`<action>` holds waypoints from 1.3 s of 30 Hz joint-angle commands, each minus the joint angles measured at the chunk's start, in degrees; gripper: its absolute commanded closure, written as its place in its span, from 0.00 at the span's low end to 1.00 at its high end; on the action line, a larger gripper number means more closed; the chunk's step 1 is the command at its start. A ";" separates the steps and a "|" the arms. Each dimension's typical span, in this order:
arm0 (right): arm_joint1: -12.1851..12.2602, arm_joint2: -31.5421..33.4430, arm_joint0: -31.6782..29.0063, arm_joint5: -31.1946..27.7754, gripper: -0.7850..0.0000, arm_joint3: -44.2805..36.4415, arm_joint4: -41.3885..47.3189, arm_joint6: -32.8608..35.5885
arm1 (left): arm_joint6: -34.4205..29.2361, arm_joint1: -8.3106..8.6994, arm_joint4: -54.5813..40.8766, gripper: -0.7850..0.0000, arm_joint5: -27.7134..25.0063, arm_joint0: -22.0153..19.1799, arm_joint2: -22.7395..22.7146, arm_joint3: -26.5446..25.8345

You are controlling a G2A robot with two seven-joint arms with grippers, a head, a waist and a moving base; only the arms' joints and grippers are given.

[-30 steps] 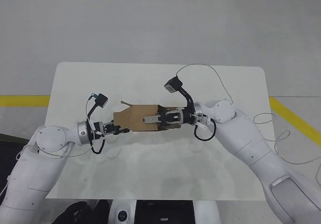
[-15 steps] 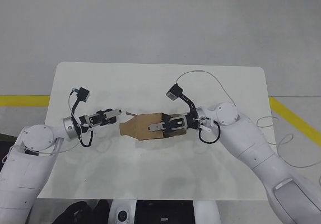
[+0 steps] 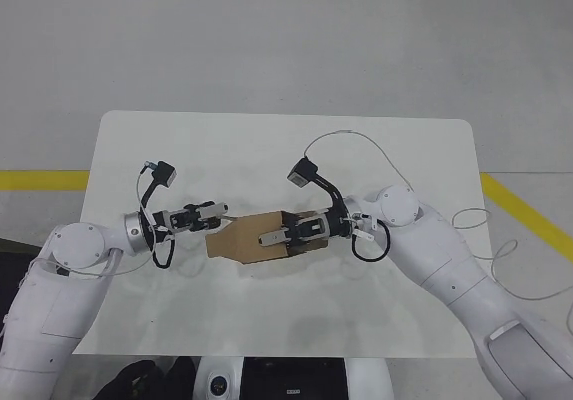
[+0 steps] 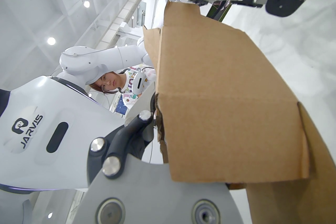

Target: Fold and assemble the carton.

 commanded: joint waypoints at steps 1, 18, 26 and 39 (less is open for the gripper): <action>-0.12 0.23 0.16 -0.75 1.00 0.84 0.33 -0.75 | -1.83 0.05 -1.08 0.00 0.26 0.04 0.09 -0.68; -1.11 -0.31 1.08 -1.86 1.00 1.43 0.25 -1.86 | -2.92 0.06 -0.76 0.00 0.27 0.38 1.27 -1.76; -1.31 -0.43 1.20 -1.73 1.00 1.36 0.16 -1.73 | -3.20 0.11 -0.18 0.00 0.49 0.26 1.48 -1.65; -0.51 1.77 1.12 -2.41 1.00 3.23 -1.23 -2.41 | -1.28 0.21 0.74 0.00 0.20 -0.08 0.72 -1.21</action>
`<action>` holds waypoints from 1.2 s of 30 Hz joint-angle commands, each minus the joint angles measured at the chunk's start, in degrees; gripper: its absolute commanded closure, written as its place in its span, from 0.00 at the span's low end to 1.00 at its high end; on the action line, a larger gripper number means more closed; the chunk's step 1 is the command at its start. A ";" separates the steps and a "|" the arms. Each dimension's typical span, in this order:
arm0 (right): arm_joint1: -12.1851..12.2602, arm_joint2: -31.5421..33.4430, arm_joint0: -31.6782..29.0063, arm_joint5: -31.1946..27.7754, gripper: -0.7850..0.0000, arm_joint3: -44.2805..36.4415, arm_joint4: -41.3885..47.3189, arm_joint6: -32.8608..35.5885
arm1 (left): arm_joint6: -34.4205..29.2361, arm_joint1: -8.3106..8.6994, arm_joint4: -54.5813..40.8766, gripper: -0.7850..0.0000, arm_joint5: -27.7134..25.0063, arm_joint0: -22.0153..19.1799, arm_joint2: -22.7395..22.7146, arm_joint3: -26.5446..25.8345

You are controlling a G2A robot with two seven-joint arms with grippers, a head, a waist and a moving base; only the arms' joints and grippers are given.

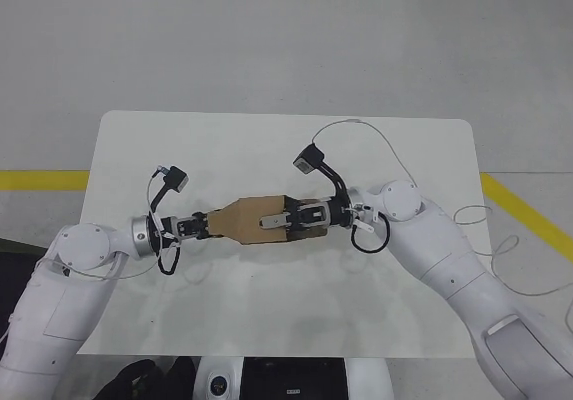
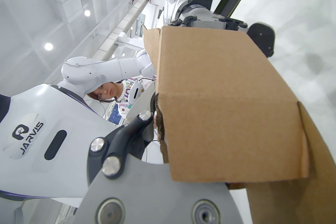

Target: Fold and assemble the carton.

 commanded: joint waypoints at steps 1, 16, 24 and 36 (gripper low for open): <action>0.41 0.79 0.00 -0.20 1.00 0.86 -1.11 -0.20 | 0.75 0.13 0.80 0.00 0.12 0.01 -0.83 0.13; 1.48 2.60 0.19 -0.44 1.00 3.21 -7.91 -0.45 | 2.14 0.61 5.84 0.00 -0.73 1.21 -2.43 -4.97; 1.23 2.93 0.09 -0.22 1.00 1.64 -7.44 -0.24 | 3.22 0.50 10.48 0.00 0.23 -0.20 -0.43 -3.15; 1.40 3.79 -0.91 0.32 1.00 -0.84 -6.22 0.31 | 3.91 0.48 7.54 0.00 0.50 -0.12 -0.82 -0.62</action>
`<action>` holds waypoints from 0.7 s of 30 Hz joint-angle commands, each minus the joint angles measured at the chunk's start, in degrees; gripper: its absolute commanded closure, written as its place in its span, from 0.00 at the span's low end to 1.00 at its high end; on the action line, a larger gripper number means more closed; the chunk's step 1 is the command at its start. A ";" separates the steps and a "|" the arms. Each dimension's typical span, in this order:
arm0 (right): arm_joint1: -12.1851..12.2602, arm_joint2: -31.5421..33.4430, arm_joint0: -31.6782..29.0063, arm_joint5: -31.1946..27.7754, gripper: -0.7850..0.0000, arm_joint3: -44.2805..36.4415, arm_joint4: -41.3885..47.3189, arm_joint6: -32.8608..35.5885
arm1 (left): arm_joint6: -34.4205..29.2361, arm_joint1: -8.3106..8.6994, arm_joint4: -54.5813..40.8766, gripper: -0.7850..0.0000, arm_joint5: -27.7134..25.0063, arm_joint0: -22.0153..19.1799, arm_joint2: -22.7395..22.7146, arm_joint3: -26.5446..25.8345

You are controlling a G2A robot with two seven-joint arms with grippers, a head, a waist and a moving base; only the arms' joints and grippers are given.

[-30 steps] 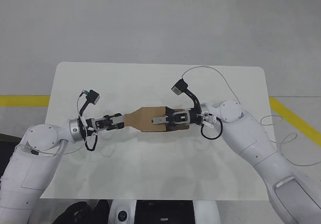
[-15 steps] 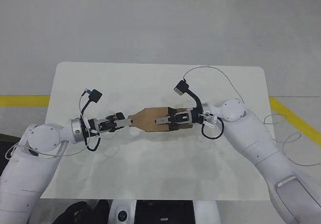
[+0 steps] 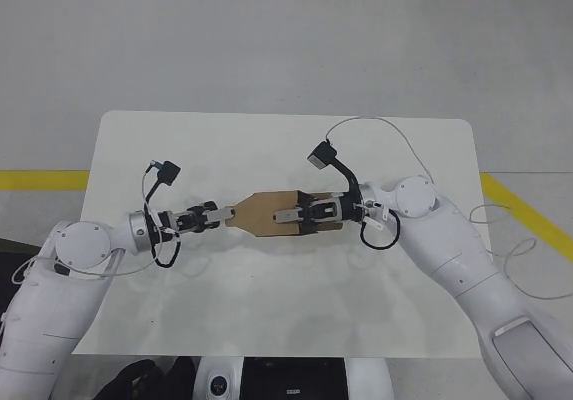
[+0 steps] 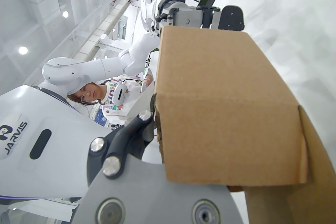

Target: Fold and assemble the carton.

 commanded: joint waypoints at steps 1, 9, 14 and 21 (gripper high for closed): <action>-0.01 0.02 -0.17 0.10 1.00 -0.42 0.26 0.09 | 0.10 0.01 -0.85 0.00 0.08 0.15 -0.24 0.16; -0.42 -0.39 -0.30 -0.07 1.00 -1.71 1.54 -0.07 | -1.32 -0.05 -2.87 0.00 0.34 0.55 0.43 -0.01; -0.80 -0.93 0.05 -0.12 1.00 -1.81 1.95 -0.12 | -1.76 -0.10 -3.60 0.00 0.31 0.49 0.85 -0.06; -1.19 -1.55 0.21 -0.01 1.00 -1.86 2.77 -0.01 | -2.32 -0.24 -6.43 0.00 0.53 0.18 1.24 0.27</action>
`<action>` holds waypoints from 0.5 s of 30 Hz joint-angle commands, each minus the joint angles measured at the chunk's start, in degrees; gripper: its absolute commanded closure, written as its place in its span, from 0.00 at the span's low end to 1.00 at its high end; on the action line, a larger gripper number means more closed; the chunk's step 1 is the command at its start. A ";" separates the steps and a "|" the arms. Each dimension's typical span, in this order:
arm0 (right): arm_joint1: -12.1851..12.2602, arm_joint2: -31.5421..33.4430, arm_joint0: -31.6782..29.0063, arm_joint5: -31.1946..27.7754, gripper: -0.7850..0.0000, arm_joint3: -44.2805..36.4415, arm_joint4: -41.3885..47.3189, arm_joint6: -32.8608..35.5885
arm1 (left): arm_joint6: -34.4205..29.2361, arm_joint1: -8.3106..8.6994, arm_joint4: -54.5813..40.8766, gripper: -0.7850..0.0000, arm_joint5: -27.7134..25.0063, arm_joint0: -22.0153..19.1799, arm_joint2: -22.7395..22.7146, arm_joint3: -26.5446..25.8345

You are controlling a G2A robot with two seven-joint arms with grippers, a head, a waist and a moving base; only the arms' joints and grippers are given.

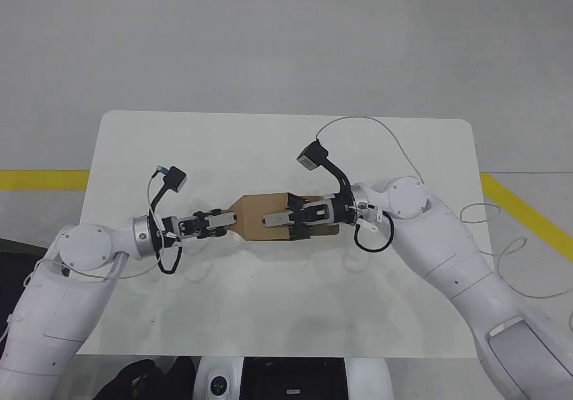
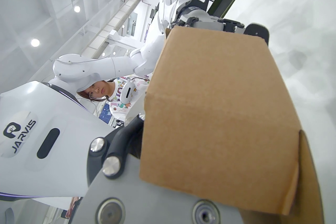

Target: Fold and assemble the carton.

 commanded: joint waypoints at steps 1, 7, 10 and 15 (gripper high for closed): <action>-0.07 -0.17 0.00 0.12 1.00 0.19 0.03 0.12 | 0.56 -0.03 -0.95 0.00 -0.16 -0.18 -0.33 0.28; -0.10 -0.35 0.00 0.43 1.00 0.59 -0.15 0.43 | 0.64 0.15 -1.81 0.00 -0.02 -0.60 -1.91 1.34; -0.14 -0.44 0.02 0.50 1.00 0.45 -0.08 0.50 | 0.77 0.19 -1.48 0.00 0.06 -0.56 -2.08 1.88; -0.23 -0.57 0.16 0.48 1.00 0.17 0.07 0.48 | 0.70 0.12 -1.31 0.00 0.14 -0.30 -1.46 1.72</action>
